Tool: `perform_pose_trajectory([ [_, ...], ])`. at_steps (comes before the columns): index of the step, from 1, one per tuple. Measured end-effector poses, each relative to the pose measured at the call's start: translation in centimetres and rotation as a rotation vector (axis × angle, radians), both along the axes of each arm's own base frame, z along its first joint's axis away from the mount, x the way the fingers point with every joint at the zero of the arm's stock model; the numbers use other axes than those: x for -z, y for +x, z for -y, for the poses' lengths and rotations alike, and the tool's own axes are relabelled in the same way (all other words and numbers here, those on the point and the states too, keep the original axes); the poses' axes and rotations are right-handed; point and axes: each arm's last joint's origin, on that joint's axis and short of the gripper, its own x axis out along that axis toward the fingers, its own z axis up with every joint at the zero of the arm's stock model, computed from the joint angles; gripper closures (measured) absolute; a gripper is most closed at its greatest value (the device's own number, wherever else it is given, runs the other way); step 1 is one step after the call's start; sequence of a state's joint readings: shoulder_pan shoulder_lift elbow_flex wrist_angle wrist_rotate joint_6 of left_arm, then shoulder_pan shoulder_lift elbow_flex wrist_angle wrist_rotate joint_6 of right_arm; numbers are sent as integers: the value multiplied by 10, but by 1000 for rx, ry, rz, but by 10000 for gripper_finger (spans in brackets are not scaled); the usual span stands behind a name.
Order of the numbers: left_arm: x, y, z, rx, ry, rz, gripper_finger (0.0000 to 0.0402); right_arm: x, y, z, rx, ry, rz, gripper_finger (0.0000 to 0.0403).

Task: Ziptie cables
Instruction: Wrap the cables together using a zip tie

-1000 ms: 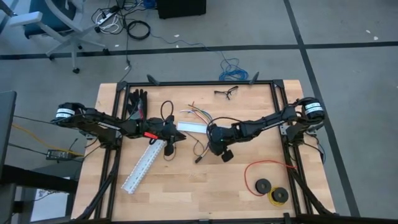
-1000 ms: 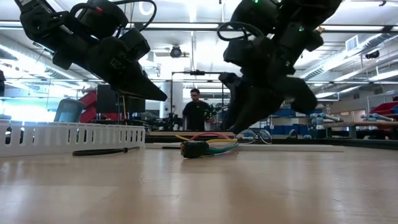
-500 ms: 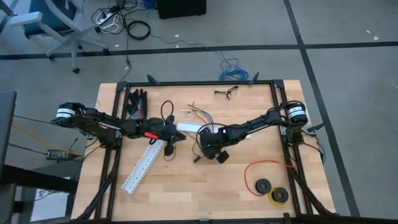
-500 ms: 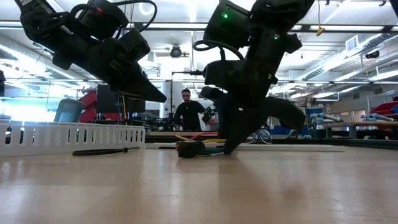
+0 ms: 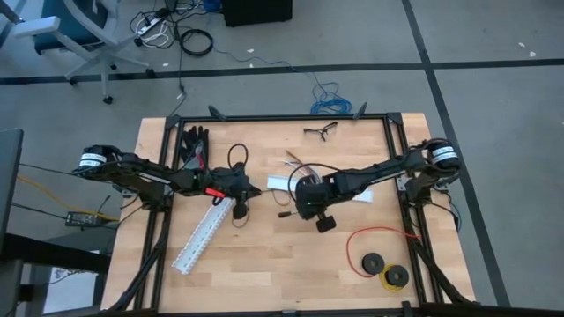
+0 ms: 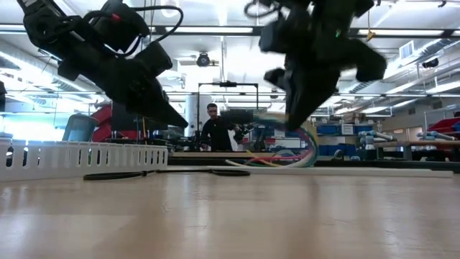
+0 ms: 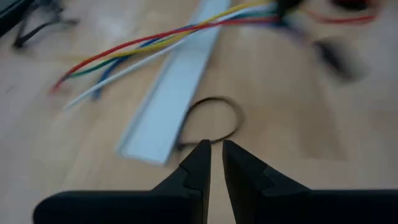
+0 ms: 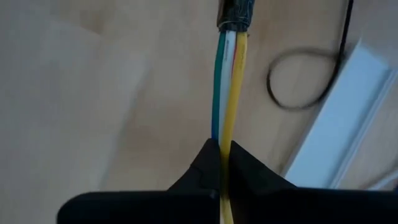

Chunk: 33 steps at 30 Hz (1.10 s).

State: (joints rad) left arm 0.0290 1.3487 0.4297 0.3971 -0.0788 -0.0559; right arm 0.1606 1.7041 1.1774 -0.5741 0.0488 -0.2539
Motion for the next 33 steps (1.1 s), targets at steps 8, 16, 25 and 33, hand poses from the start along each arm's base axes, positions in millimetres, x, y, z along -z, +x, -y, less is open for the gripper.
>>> perform_pose_trajectory([
  [8,21,2,-1,-74,-39,-98,350,-10,-2,12,94,-90,39,401],
  [16,52,6,-3,-171,4,-214,336,-9,0,28,141,-91,35,402],
  [25,54,7,-3,-151,-22,-222,372,-9,0,28,137,-90,38,402],
  [33,34,30,0,-146,-6,-383,398,-9,0,28,139,-91,32,401],
])
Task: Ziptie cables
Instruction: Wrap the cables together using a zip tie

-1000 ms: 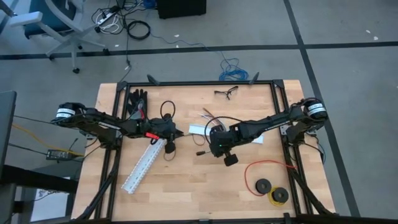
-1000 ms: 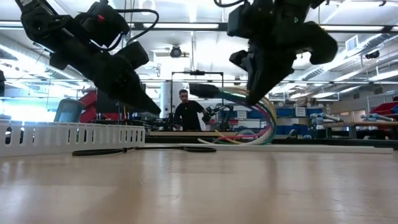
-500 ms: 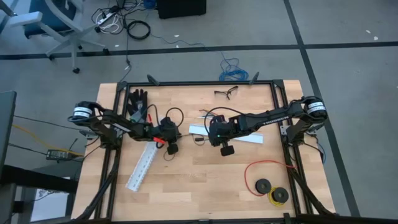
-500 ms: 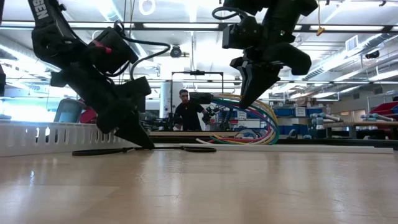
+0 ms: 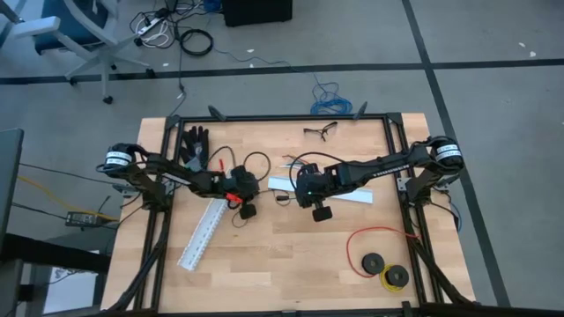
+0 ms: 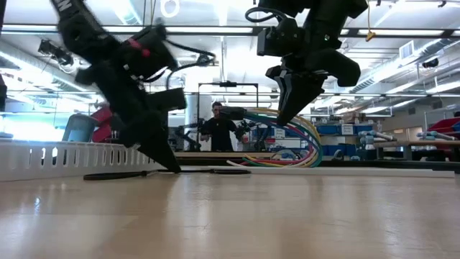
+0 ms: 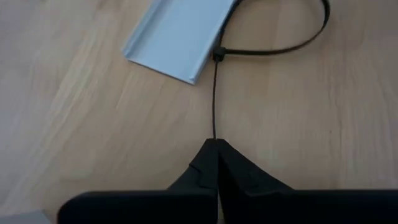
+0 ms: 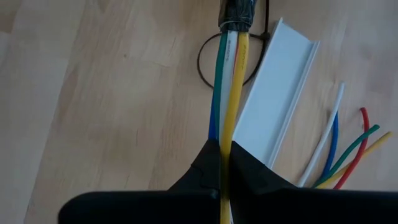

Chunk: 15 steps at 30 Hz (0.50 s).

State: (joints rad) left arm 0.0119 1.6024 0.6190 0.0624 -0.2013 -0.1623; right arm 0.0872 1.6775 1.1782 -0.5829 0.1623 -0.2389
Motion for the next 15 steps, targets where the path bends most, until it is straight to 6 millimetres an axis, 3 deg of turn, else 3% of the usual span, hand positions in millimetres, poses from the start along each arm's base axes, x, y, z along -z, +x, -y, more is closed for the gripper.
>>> perform_pose_trajectory([
  [7,-53,24,9,-12,74,-227,400,3,-5,2,68,23,-43,401],
  [15,-101,36,20,-22,54,-274,401,27,0,4,102,31,2,401],
])
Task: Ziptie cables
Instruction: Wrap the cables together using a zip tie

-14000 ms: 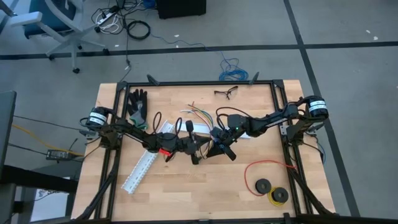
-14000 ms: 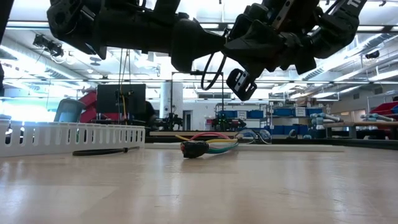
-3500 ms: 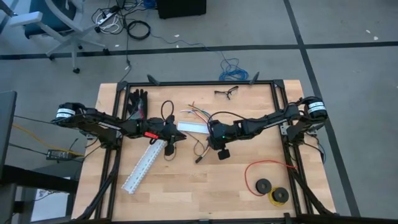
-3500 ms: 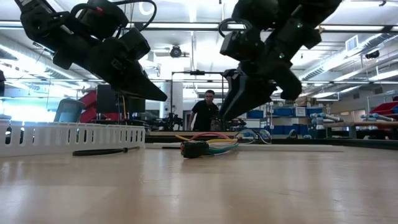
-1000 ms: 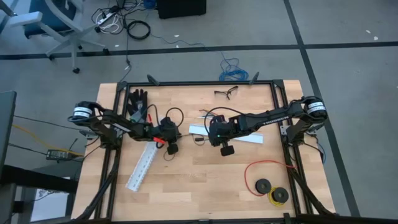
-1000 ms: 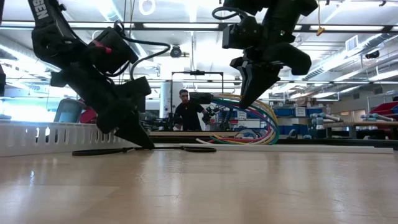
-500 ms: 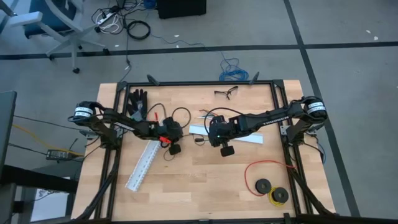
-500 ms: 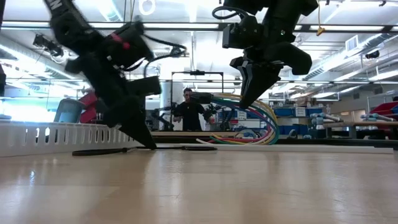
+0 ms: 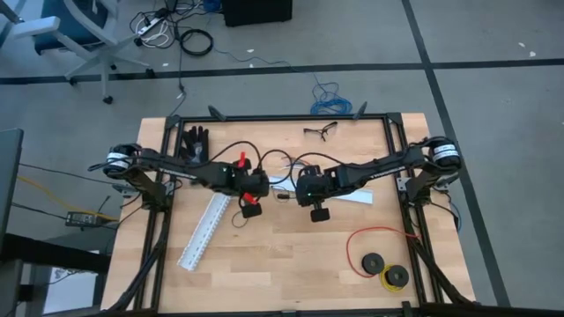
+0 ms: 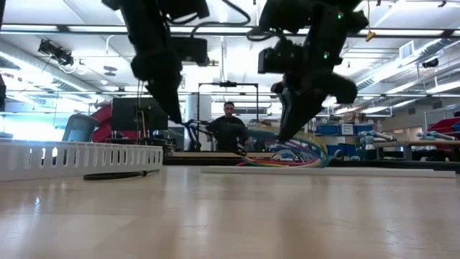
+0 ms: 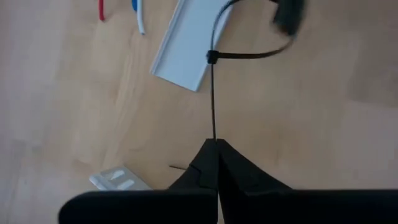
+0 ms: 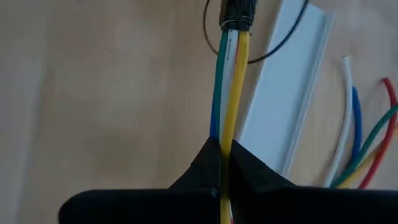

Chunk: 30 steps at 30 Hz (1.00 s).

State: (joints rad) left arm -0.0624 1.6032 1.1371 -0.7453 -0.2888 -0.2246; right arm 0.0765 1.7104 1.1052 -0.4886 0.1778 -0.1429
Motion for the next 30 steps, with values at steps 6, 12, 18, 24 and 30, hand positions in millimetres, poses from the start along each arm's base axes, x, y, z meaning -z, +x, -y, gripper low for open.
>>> perform_pose_trajectory([
  [6,-14,3,5,-2,-51,11,401,20,12,3,29,-48,-14,401],
  [12,-13,7,6,4,-93,37,401,29,32,2,-5,2,59,401],
  [18,-11,9,7,1,-124,43,401,14,53,-9,-52,0,185,398],
  [24,-9,10,7,-19,-131,36,401,8,58,-10,-28,42,245,365],
  [30,-9,10,7,-17,-133,35,401,7,59,-11,-15,70,253,301],
])
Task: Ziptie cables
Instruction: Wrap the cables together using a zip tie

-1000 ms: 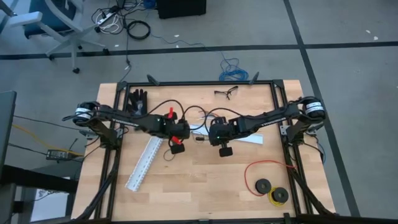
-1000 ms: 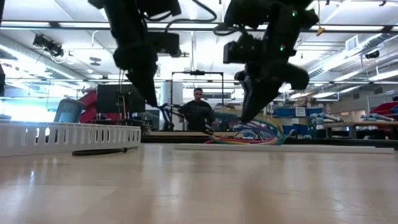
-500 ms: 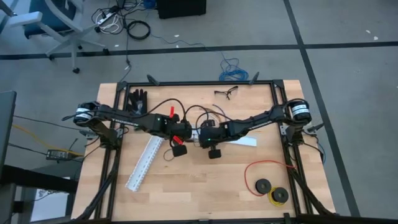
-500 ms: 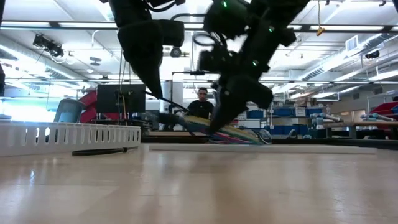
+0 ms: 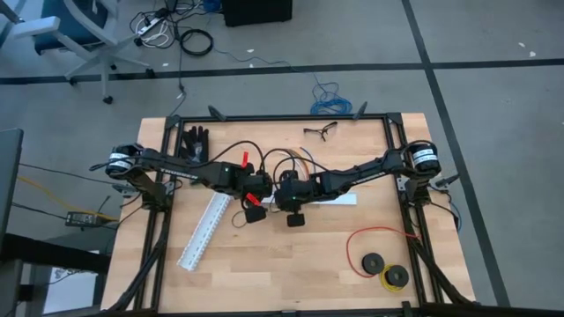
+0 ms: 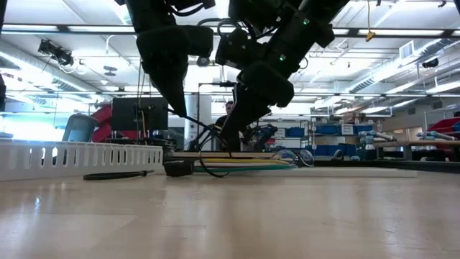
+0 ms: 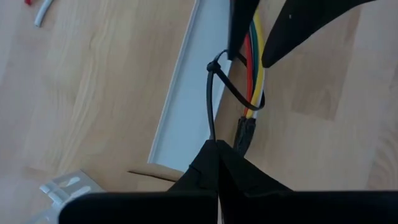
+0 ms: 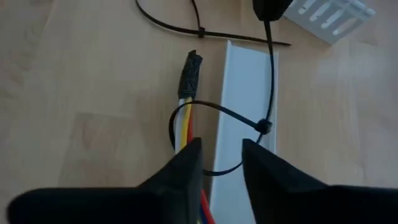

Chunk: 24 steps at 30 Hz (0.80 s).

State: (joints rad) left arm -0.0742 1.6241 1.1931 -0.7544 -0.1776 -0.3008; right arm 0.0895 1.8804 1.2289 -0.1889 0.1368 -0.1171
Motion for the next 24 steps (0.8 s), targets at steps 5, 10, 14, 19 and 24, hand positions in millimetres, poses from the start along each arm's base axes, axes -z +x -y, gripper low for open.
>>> perform_pose_trajectory([
  [5,0,0,0,-7,-3,1,401,0,0,0,1,-10,2,261],
  [10,0,0,0,-18,-13,4,401,-6,6,2,108,-10,98,252],
  [14,-1,0,0,-19,-17,4,401,-9,8,2,134,3,142,263],
  [19,-2,3,0,-17,-19,39,401,-5,8,2,127,10,128,299],
  [24,-3,6,1,-12,-22,75,401,-1,9,2,109,9,127,335],
])
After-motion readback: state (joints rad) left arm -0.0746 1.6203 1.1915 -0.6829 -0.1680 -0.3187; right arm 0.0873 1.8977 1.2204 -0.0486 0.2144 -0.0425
